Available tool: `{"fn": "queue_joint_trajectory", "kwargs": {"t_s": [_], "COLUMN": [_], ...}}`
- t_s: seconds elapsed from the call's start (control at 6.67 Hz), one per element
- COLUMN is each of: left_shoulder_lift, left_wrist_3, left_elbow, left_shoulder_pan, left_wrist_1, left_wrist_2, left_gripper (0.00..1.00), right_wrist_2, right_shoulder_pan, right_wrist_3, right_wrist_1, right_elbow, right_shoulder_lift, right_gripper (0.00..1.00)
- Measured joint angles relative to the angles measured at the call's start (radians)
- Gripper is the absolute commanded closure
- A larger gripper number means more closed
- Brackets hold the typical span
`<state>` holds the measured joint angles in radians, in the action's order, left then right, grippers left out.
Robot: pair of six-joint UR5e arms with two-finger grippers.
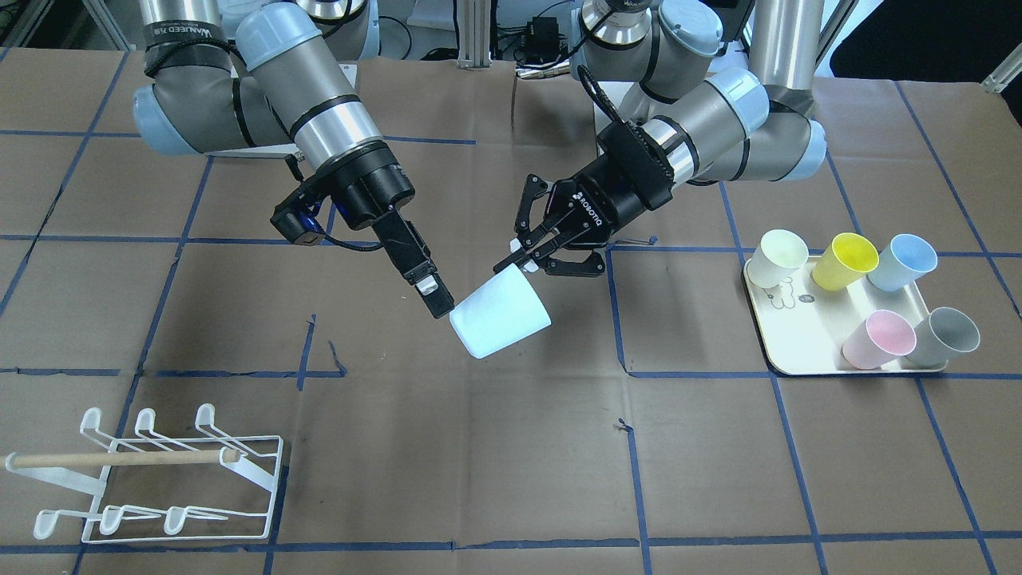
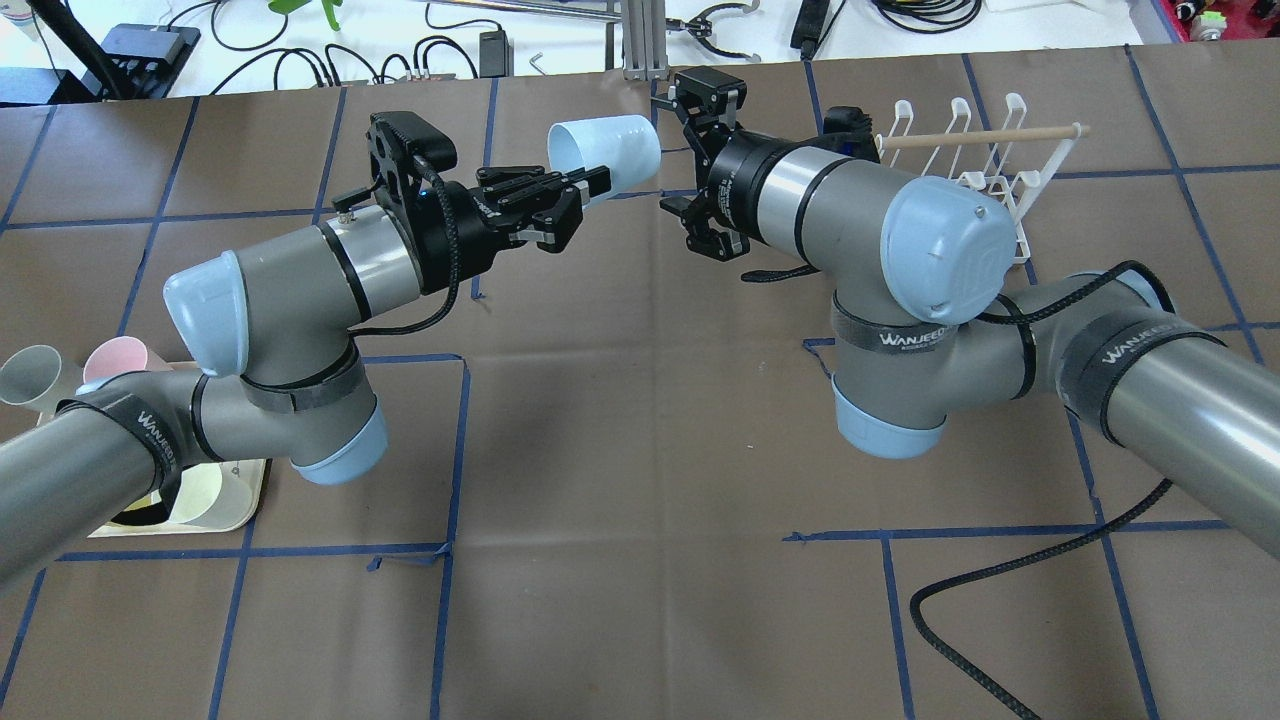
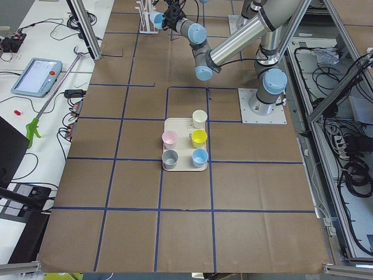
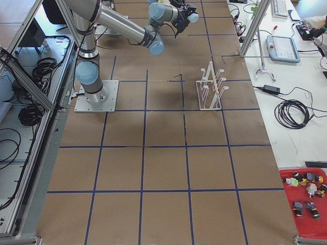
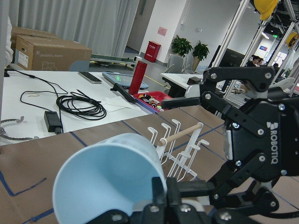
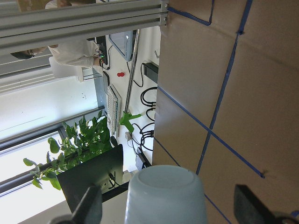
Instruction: Transfer IKEA cup to right arm and place on rack
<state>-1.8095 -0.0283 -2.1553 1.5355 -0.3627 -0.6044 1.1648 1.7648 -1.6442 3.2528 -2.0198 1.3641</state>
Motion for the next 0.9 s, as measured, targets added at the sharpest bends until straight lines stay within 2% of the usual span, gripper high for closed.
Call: {"fn": "queue_joint_trajectory", "kwargs": {"t_s": [0.45,0.6,0.9], "left_shoulder_lift": [-0.002,-0.002,-0.002], "left_wrist_3": [0.008,0.008,0.009], "left_elbow": [0.000,0.000,0.000], "left_shoulder_pan": [0.000,0.000,0.000], "left_wrist_1": [-0.005,-0.005,-0.006], "left_wrist_2": [0.001,0.001,0.001], "left_gripper": [0.94,0.94,0.93], "right_wrist_2": [0.004,0.003,-0.003], "right_shoulder_pan": [0.046,0.055,0.058], "right_wrist_3": [-0.019,-0.020,-0.017], "right_wrist_1": [-0.026,-0.026,-0.023], "right_elbow": [0.084,0.100,0.108], "right_shoulder_lift": [-0.070,-0.084,-0.093], "right_gripper": [0.07,0.14,0.43]}}
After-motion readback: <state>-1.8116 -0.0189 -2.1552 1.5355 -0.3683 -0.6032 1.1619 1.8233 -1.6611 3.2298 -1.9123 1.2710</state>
